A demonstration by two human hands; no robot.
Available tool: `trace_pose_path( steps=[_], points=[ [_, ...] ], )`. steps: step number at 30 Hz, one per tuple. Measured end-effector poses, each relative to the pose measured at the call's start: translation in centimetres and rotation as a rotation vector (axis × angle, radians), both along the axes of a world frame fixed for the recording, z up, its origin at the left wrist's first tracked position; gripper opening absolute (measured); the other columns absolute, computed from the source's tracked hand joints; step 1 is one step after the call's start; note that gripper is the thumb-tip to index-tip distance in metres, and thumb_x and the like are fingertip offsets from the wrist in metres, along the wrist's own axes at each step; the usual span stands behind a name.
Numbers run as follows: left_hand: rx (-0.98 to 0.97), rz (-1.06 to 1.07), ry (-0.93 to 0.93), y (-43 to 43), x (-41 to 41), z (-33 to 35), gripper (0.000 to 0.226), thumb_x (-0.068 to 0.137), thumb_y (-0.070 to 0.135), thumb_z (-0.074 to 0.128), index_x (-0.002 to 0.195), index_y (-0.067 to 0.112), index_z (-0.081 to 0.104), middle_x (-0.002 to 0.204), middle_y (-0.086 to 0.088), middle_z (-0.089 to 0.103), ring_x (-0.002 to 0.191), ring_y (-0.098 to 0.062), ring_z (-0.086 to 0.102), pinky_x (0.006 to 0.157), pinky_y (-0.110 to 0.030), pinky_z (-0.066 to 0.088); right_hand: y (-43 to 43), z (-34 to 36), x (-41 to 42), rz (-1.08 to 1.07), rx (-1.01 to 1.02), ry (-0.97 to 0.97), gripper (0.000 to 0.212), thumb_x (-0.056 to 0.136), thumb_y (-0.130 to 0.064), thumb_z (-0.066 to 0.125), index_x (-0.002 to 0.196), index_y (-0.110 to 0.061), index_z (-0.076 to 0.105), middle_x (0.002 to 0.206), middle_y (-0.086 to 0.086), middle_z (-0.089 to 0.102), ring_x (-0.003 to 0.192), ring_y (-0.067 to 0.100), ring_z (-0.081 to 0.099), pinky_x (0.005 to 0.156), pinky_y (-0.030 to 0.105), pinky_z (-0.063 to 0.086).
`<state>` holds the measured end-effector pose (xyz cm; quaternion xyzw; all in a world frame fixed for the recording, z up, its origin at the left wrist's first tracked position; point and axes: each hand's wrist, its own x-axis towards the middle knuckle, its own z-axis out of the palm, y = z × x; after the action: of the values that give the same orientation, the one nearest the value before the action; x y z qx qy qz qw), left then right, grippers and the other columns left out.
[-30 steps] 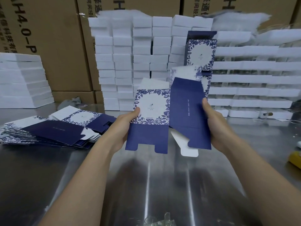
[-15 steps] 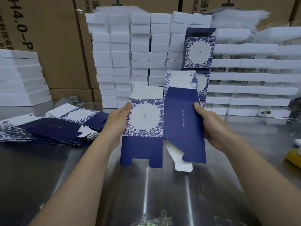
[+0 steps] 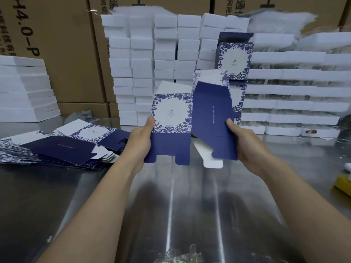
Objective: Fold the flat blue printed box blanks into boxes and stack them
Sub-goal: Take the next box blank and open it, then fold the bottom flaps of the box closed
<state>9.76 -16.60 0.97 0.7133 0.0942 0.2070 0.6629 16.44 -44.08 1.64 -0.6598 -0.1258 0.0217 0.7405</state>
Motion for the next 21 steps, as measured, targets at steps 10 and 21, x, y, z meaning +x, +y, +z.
trace_pose_path(
  steps=[10,21],
  points=[
    [-0.492,-0.421,-0.202,-0.5,-1.6,1.5,0.061,0.087,0.082,0.058,0.113,0.032,0.081,0.123,0.003,0.075,0.116,-0.022,0.072,0.094,-0.039,0.059,1.1,-0.4,0.2,-0.112,0.189,-0.065,0.031,0.104,-0.036,0.065,0.131,-0.027,0.052,0.094,-0.010,0.081,0.077,0.013,0.078,0.053,0.030,0.058],
    [0.016,-0.557,-0.342,-5.1,-3.1,2.2,0.131,0.060,0.080,0.085,0.165,0.050,0.013,0.157,0.019,0.051,0.145,-0.010,0.050,0.118,-0.045,0.046,1.9,-0.3,-1.1,-0.043,-0.013,-0.093,0.029,0.108,-0.049,0.048,0.114,-0.030,0.069,0.086,-0.016,0.077,0.062,0.001,0.069,0.049,0.021,0.053]
  ],
)
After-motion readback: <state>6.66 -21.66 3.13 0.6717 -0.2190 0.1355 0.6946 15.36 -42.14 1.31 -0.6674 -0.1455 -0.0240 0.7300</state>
